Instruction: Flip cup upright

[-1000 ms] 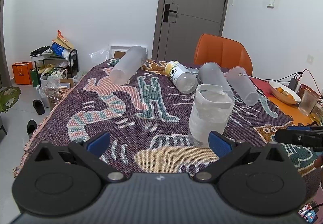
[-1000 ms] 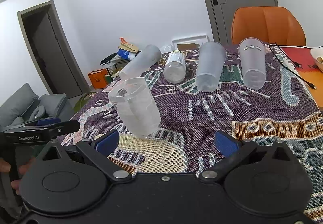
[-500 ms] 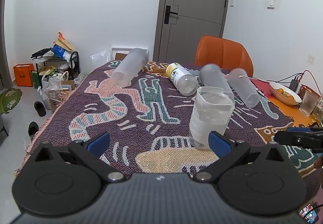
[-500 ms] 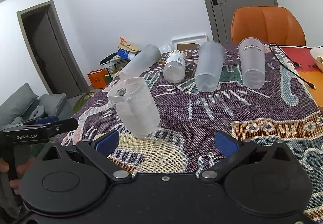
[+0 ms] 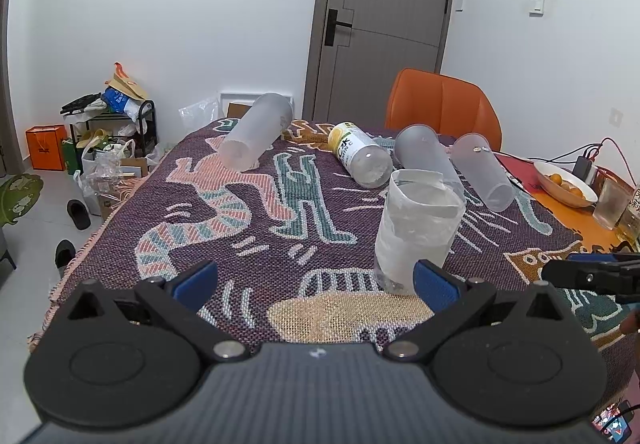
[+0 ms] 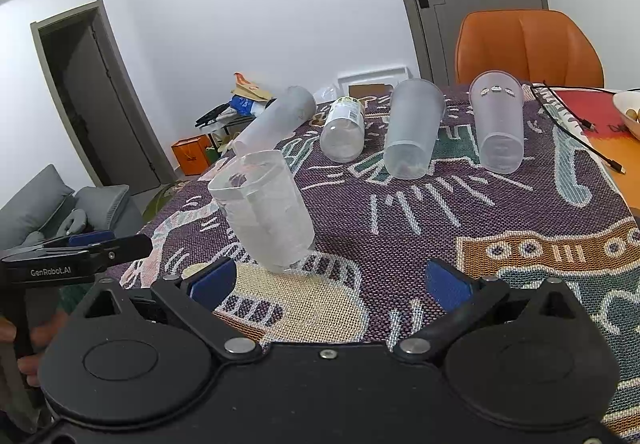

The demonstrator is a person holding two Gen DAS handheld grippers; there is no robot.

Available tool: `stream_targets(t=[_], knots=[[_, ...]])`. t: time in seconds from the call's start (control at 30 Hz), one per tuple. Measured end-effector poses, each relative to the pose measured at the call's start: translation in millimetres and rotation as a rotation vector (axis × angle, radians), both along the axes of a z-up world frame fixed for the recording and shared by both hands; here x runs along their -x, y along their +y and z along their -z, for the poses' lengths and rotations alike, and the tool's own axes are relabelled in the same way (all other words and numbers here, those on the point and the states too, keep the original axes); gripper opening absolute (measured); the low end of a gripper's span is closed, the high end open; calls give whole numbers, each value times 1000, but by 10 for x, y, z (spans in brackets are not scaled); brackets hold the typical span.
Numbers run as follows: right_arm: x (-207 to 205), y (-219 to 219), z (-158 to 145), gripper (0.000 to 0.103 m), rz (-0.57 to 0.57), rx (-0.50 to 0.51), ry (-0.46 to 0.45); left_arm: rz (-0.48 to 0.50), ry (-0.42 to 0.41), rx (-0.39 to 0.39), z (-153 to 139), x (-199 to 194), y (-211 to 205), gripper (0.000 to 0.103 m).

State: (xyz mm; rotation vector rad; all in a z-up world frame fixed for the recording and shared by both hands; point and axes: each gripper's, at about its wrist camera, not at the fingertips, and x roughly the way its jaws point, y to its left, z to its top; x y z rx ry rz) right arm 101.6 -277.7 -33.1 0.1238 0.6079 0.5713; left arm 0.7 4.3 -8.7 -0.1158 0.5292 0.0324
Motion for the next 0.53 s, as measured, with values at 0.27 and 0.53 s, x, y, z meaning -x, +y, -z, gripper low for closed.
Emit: stream_targets(t=[0.27,0.53], knots=[[-10,1,15,103,1,1,3,-3,-7,-7,-10,13,-10,103],[-19,-1,40,103,3,3,8,1,3,-6,6,-7,-5,103]])
